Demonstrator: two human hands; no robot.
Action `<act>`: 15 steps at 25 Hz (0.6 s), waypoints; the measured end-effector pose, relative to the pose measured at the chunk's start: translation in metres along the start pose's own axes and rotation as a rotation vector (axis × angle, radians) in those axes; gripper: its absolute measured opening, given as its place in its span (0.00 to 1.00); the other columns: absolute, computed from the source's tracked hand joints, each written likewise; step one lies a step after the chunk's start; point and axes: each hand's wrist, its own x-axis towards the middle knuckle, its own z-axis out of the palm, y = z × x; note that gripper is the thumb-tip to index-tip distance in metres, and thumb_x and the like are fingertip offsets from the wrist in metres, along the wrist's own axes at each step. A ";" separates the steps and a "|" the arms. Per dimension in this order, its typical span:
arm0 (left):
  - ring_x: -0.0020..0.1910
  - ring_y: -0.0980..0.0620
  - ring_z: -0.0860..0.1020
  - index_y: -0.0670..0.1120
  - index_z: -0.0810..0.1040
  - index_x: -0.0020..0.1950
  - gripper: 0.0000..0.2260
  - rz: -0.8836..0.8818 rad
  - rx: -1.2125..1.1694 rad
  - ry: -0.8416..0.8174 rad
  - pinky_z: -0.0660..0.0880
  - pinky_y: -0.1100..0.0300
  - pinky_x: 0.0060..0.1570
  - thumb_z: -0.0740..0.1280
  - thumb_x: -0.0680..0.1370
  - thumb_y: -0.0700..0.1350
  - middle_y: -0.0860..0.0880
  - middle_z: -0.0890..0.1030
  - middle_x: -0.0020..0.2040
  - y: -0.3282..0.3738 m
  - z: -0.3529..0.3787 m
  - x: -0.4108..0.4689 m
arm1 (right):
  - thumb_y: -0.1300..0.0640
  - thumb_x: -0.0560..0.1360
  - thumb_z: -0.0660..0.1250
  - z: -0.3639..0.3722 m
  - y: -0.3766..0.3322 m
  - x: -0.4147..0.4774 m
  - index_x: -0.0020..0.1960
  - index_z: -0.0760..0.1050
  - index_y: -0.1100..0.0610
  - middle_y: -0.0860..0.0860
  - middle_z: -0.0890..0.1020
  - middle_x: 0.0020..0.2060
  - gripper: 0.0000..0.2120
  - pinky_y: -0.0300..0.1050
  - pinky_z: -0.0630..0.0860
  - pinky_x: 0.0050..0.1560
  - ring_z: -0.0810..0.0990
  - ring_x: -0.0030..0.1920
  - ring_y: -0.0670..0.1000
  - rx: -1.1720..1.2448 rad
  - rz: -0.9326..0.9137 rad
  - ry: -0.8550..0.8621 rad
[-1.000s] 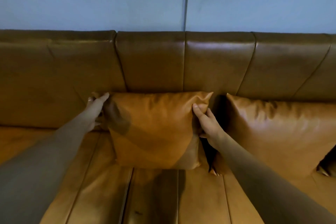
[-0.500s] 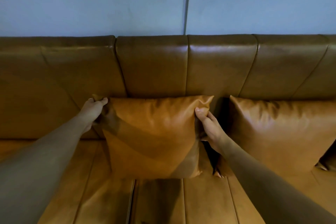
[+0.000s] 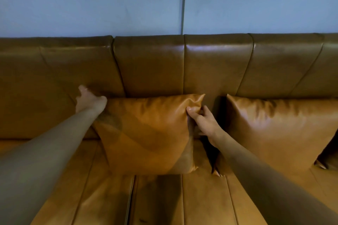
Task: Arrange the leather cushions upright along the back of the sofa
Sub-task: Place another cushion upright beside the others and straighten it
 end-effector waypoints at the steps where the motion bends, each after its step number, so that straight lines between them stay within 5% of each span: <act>1: 0.66 0.34 0.68 0.48 0.55 0.75 0.33 0.113 0.163 0.093 0.67 0.40 0.64 0.68 0.75 0.47 0.38 0.67 0.70 0.009 0.004 -0.005 | 0.41 0.73 0.71 -0.006 -0.005 -0.001 0.73 0.64 0.50 0.48 0.76 0.63 0.34 0.53 0.73 0.64 0.76 0.62 0.52 -0.067 -0.062 0.045; 3: 0.65 0.35 0.69 0.46 0.60 0.73 0.29 0.351 0.341 0.170 0.65 0.39 0.64 0.67 0.75 0.49 0.38 0.69 0.68 0.032 0.021 -0.024 | 0.46 0.73 0.73 -0.022 -0.015 -0.004 0.72 0.67 0.52 0.49 0.78 0.63 0.31 0.51 0.73 0.66 0.76 0.64 0.53 -0.216 -0.169 0.145; 10: 0.60 0.43 0.75 0.50 0.69 0.66 0.18 0.785 0.366 0.088 0.71 0.46 0.58 0.63 0.77 0.54 0.45 0.76 0.62 0.087 0.108 -0.119 | 0.53 0.76 0.70 -0.100 -0.027 -0.014 0.70 0.70 0.54 0.53 0.78 0.64 0.24 0.55 0.75 0.65 0.76 0.65 0.57 -0.597 -0.321 0.441; 15: 0.63 0.48 0.74 0.52 0.68 0.69 0.22 0.967 0.346 -0.211 0.69 0.50 0.63 0.63 0.78 0.58 0.50 0.77 0.64 0.132 0.175 -0.179 | 0.50 0.77 0.65 -0.153 -0.009 -0.024 0.74 0.65 0.53 0.57 0.70 0.69 0.27 0.59 0.66 0.70 0.67 0.69 0.62 -1.001 -0.230 0.420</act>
